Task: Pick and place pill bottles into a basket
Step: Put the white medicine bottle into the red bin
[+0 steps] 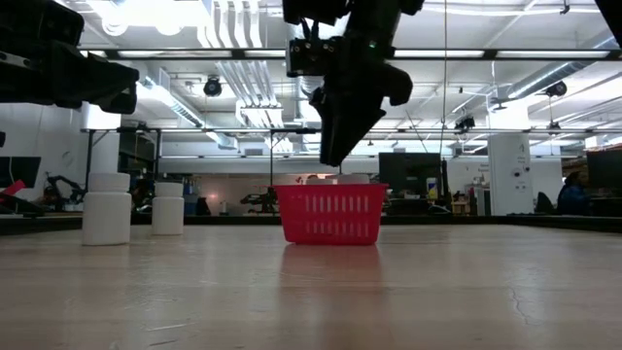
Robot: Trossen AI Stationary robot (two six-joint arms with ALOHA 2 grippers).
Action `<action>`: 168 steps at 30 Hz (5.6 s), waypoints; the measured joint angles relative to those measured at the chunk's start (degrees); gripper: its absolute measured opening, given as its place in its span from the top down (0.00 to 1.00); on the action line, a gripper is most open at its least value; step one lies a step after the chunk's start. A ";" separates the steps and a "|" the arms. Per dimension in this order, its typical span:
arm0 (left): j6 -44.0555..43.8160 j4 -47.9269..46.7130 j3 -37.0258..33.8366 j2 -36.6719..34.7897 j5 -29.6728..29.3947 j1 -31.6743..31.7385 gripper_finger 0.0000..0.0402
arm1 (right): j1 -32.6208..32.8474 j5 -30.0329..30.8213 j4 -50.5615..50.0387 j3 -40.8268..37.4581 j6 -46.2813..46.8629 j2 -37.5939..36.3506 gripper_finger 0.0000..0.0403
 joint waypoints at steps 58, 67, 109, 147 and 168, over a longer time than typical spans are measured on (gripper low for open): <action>0.01 0.01 0.01 0.00 0.00 -0.02 1.00 | -9.52 -38.82 63.25 -41.70 5.45 -38.30 0.82; 0.00 0.02 0.02 0.00 -0.01 0.00 1.00 | -13.17 -38.68 70.79 -47.06 8.77 -40.17 0.85; -0.02 0.63 0.02 0.00 -0.16 0.00 1.00 | -19.83 -38.43 94.51 -75.39 17.93 -64.43 0.85; 0.03 2.58 0.02 0.00 -0.44 -0.02 1.00 | -10.67 -25.09 64.86 -89.13 15.45 -103.23 0.85; -0.07 2.94 0.02 0.16 -2.83 -0.02 1.00 | -10.69 -25.35 57.05 -91.17 12.58 -108.37 0.85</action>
